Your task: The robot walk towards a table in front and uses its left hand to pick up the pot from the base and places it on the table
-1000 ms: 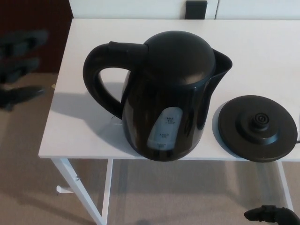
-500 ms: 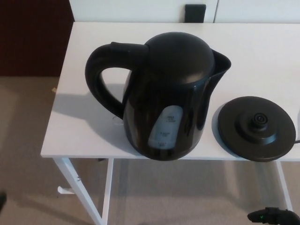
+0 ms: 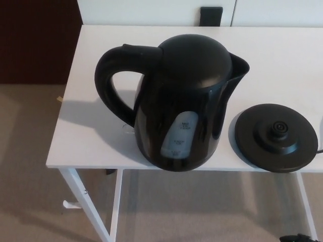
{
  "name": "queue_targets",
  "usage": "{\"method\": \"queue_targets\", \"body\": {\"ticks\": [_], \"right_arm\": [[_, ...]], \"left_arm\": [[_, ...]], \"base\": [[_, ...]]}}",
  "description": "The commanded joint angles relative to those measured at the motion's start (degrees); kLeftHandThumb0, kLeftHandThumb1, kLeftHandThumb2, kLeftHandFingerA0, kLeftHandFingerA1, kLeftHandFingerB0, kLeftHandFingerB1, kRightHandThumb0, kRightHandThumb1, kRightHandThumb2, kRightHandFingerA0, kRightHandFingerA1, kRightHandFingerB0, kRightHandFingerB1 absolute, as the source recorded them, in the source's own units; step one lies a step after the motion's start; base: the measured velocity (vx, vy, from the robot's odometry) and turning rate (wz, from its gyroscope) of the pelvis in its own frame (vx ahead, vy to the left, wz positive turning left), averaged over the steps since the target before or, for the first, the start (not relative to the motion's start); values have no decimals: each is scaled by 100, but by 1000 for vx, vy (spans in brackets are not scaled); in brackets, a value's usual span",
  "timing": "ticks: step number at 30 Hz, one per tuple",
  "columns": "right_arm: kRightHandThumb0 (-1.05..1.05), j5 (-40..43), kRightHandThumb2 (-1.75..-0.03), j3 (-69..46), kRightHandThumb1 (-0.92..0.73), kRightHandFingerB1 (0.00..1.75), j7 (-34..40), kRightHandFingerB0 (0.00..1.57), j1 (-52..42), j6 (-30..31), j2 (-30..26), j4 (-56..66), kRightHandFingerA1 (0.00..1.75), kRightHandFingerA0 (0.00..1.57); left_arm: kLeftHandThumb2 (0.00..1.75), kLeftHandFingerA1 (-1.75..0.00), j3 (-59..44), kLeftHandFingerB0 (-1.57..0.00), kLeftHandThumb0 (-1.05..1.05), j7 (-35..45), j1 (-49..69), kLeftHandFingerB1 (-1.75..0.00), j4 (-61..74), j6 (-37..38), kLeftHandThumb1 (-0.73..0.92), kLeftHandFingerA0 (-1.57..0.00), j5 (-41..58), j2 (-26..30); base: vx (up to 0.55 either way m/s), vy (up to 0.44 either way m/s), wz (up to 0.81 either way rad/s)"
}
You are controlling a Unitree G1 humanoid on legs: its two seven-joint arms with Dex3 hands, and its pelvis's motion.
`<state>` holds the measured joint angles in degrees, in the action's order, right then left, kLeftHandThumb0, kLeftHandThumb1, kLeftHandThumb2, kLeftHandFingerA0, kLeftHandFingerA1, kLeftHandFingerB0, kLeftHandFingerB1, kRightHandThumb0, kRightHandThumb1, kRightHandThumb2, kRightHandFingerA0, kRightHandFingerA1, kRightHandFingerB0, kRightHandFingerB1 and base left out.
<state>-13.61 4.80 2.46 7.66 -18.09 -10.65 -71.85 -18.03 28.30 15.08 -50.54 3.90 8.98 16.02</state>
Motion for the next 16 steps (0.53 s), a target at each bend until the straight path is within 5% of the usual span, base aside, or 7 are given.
{"method": "queue_targets", "body": {"ticks": [1,2,10,11,16], "right_arm": [[-54,201,-60,-205,-67,32,55,29,-147,-96,-34,-65,35,33],[-53,221,-60,-229,-66,32,29,29,-169,-101,-14,-59,35,35],[-51,288,-61,-364,-66,32,-120,28,-186,-169,17,-51,37,35],[-50,274,-60,-371,-66,32,-126,29,-108,-146,-17,-36,37,37],[-50,224,-60,-377,-66,32,-139,29,-94,-134,-24,-36,38,37]], "left_arm": [[60,-31,1035,-11,-75,-1253,-62,-26,-555,1630,61,-16,-1490,381],[94,-48,1084,0,-36,-1354,-114,-47,-537,1585,35,-1,-1461,356],[94,-47,1309,0,-35,-1944,-314,-46,-845,1940,36,0,-1418,308],[59,-30,1415,-19,-64,-2131,-281,-28,-854,1986,60,-21,-1570,390],[59,-31,1540,-18,-60,-2267,-238,-29,-999,2180,61,-20,-1601,492]], "base": [[0,0,0],[0,0,0],[0,0,0],[0,0,0],[0,0,0]]}}
